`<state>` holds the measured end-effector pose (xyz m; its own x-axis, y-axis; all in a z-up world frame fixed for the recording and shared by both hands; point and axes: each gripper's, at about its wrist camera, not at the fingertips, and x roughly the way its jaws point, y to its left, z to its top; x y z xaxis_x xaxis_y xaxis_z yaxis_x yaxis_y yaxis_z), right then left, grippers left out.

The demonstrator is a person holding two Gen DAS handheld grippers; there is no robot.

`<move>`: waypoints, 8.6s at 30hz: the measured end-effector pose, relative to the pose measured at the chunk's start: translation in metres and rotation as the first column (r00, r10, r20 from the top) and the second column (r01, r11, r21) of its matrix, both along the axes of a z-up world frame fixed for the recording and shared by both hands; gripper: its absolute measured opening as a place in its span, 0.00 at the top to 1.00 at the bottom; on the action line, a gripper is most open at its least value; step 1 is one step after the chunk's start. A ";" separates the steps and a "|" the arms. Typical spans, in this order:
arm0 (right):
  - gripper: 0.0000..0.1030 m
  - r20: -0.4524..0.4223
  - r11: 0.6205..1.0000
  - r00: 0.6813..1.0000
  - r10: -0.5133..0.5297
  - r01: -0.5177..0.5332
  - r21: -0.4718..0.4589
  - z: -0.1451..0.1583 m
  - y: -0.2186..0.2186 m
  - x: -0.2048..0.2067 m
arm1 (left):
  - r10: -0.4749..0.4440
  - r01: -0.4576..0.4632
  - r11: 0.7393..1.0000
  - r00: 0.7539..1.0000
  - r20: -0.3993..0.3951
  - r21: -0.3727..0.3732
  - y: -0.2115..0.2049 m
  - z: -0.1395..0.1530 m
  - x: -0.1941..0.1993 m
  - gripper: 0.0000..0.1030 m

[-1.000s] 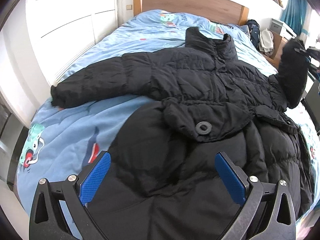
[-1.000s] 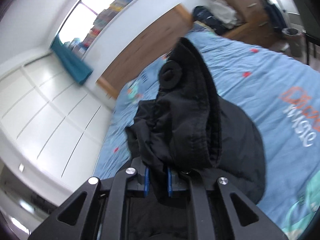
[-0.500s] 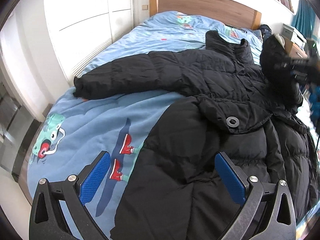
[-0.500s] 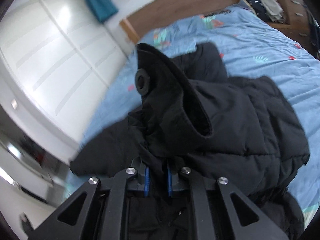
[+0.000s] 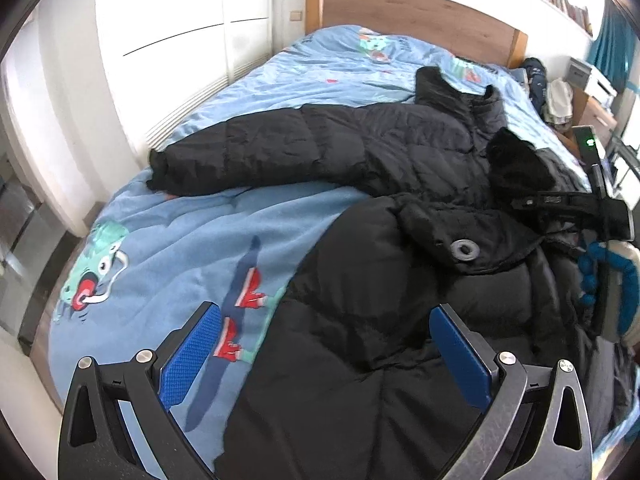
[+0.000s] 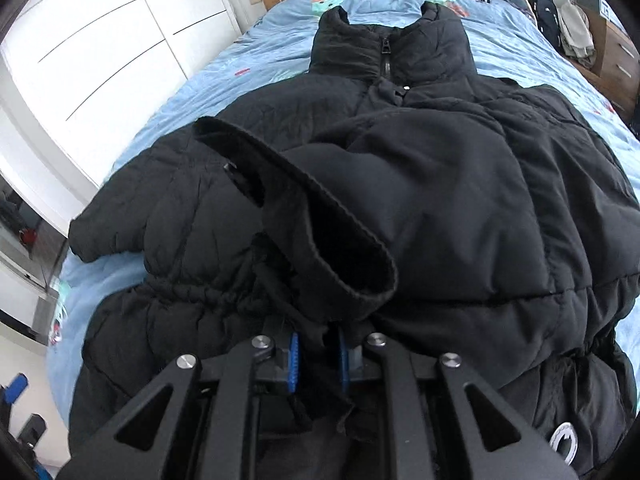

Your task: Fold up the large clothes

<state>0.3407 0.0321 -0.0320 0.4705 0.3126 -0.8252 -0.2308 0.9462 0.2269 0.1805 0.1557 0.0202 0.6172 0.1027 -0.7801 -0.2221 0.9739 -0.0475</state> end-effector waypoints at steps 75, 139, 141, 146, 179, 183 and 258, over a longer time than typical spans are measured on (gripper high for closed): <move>0.49 0.077 0.972 0.981 -0.178 0.187 -0.141 -0.004 -0.163 0.090 | -0.029 0.016 0.979 0.997 -0.065 -0.202 -0.148 -0.063 0.261 0.01; 0.44 0.189 0.938 0.960 -0.208 0.251 -0.240 0.041 -0.092 -0.082 | 0.530 -0.354 0.460 0.845 -0.068 -0.814 0.324 -0.133 0.135 0.54; 0.44 0.191 0.939 0.960 -0.203 0.247 -0.241 0.041 -0.092 -0.082 | 0.519 -0.336 0.451 0.853 -0.064 -0.827 0.319 -0.130 0.137 0.62; 0.44 0.192 0.941 0.960 -0.204 0.246 -0.232 0.042 -0.096 -0.085 | 0.509 -0.315 0.489 0.860 -0.028 -0.813 0.312 -0.115 0.143 0.86; 0.44 0.270 0.889 0.868 -0.418 0.452 -0.078 0.089 -0.246 -0.160 | -0.369 0.384 0.870 0.923 0.109 -0.310 -0.095 0.001 0.212 0.92; 0.44 0.261 0.888 0.871 -0.417 0.451 -0.086 0.084 -0.248 -0.162 | -0.397 0.394 0.876 0.917 0.049 -0.280 -0.109 -0.025 0.204 0.90; 0.37 0.301 0.972 0.951 0.063 0.011 -0.235 0.051 -0.036 0.002 | -0.253 0.217 0.957 0.950 0.183 0.195 -0.074 0.004 0.212 0.34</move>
<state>0.3425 -0.0042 0.0192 0.7048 0.1459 -0.6943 -0.2794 0.9566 -0.0825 0.3921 0.0822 0.0240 0.7838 0.0557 -0.6185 0.0108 0.9946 0.1033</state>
